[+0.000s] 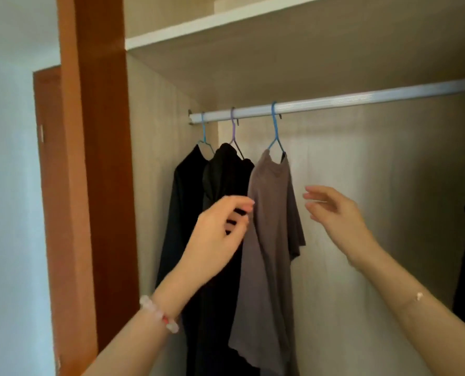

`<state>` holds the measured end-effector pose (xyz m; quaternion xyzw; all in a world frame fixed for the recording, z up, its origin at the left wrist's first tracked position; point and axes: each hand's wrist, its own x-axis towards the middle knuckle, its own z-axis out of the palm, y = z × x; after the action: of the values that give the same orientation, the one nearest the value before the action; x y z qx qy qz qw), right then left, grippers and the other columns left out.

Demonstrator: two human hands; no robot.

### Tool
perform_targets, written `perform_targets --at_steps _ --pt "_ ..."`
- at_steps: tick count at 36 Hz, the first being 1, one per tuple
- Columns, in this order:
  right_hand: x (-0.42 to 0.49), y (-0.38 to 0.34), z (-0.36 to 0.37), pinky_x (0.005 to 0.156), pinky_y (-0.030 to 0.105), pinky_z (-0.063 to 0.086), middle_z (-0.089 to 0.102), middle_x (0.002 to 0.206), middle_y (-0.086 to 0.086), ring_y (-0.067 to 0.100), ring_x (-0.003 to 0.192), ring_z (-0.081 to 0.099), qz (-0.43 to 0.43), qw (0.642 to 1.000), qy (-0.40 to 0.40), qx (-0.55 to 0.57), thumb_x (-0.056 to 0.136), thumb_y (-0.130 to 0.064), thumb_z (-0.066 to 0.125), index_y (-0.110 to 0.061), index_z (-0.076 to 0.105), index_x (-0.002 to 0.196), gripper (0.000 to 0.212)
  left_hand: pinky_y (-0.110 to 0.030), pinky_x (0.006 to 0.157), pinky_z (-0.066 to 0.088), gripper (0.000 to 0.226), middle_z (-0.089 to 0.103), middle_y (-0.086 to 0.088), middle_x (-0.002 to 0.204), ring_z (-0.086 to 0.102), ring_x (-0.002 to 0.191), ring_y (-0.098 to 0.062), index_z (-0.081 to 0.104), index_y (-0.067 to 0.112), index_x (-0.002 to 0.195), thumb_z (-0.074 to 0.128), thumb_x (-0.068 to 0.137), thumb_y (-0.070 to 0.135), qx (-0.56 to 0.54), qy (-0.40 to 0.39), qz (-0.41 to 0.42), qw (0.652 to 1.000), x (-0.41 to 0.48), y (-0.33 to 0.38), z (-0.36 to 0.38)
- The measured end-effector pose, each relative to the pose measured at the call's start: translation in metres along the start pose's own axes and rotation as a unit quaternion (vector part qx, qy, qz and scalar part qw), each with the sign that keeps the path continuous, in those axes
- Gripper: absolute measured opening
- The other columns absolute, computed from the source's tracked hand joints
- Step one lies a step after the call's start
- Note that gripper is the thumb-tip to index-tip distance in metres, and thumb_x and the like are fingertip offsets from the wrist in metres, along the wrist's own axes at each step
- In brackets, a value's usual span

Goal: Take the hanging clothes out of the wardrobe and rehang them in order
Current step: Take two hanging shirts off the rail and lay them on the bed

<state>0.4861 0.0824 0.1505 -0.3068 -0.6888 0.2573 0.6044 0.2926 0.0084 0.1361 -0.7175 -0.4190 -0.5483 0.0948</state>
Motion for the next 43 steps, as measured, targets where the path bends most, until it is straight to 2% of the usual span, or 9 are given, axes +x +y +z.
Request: perform_targets --at_steps 4,10,14,20,23,27,31,37,43 --pt "0.047 -0.04 0.023 0.1 0.037 0.046 0.06 0.117 0.006 0.016 0.107 0.057 0.052 0.995 -0.043 0.071 0.091 -0.012 0.054 -0.012 0.054 0.126 0.035 -0.022 0.086 0.05 0.029 0.063 0.002 0.107 0.06 0.097 -0.012 0.061 0.013 0.112 0.053 0.085 0.002 0.039 0.092 -0.015 0.995 0.063 -0.013 -0.035" --pt "0.108 -0.061 0.048 0.094 0.034 0.045 0.048 0.134 0.003 0.018 0.12 0.047 0.112 0.991 -0.067 0.04 0.088 -0.027 0.06 -0.014 0.039 0.141 0.059 -0.031 0.104 0.034 0.053 0.044 -0.008 0.141 0.044 0.129 -0.024 0.04 0.01 0.137 0.056 0.088 0.016 0.039 -0.005 -0.159 0.986 0.147 -0.038 -0.038" --pt "0.122 -0.06 0.062 0.075 0.026 0.044 0.055 0.095 0.0 0.013 0.088 0.053 0.179 0.978 -0.087 0.064 0.087 -0.023 0.063 -0.012 0.061 0.114 0.03 -0.022 0.092 0.032 0.064 0.039 -0.011 0.145 0.04 0.131 -0.024 0.03 0.006 0.143 0.06 0.086 0.01 -0.045 -0.06 -0.242 0.967 0.166 -0.052 -0.024" --pt "0.126 -0.045 0.08 0.074 0.032 0.044 0.054 0.075 0.002 0.011 0.069 0.051 0.213 0.974 -0.069 0.043 0.083 -0.009 0.062 -0.013 0.056 0.078 0.009 -0.031 0.088 0.046 0.056 0.055 -0.013 0.123 0.053 0.107 -0.026 0.042 0.007 0.135 0.059 0.082 0.0 -0.158 -0.062 -0.317 0.933 0.172 -0.079 -0.015" --pt "0.128 -0.038 0.087 0.057 0.026 0.04 0.047 0.069 0.005 0.015 0.06 0.045 0.208 0.976 -0.02 0.061 0.081 0.0 0.051 -0.007 0.054 0.09 0.012 -0.034 0.089 0.048 0.056 0.057 -0.012 0.116 0.054 0.106 -0.028 0.049 0.012 0.131 0.053 0.078 -0.006 -0.209 -0.067 -0.335 0.916 0.177 -0.089 -0.015" --pt "0.128 -0.032 0.087 0.046 0.018 0.038 0.051 0.068 0.01 0.02 0.055 0.049 0.205 0.975 0.05 0.072 0.084 0.002 0.043 -0.001 0.057 0.107 0.026 -0.034 0.078 0.046 0.021 0.055 -0.016 0.099 0.055 0.091 -0.03 0.055 0.004 0.089 0.052 0.071 -0.005 -0.228 -0.07 -0.372 0.897 0.182 -0.095 -0.015" --pt "0.125 -0.034 0.078 0.046 0.019 0.044 0.056 0.072 0.014 0.023 0.057 0.053 0.203 0.973 0.064 0.087 0.086 0.004 0.042 0.006 0.061 0.105 0.027 -0.027 0.06 0.046 0.022 0.056 -0.014 0.09 0.056 0.077 -0.027 0.054 0.004 0.091 0.053 0.071 -0.004 -0.251 -0.076 -0.383 0.886 0.185 -0.1 -0.014" --pt "0.126 -0.041 0.067 0.058 0.026 0.044 0.057 0.084 0.017 0.024 0.061 0.053 0.19 0.979 0.074 0.028 0.075 0.012 0.039 0.014 0.06 0.106 0.037 -0.026 0.047 0.037 0.024 0.045 -0.006 0.064 0.043 0.054 -0.016 0.044 0.008 0.063 0.047 0.084 -0.003 -0.238 -0.082 -0.363 0.897 0.189 -0.096 -0.017" --pt "0.129 -0.051 0.063 0.053 0.022 0.042 0.057 0.081 0.015 0.022 0.059 0.052 0.183 0.98 0.063 -0.037 0.075 0.008 0.044 0.008 0.061 0.095 0.027 -0.025 0.053 0.035 0.008 0.046 -0.007 0.066 0.043 0.058 -0.02 0.043 0.005 0.057 0.049 0.053 0.002 -0.278 -0.118 -0.375 0.876 0.191 -0.106 -0.028"
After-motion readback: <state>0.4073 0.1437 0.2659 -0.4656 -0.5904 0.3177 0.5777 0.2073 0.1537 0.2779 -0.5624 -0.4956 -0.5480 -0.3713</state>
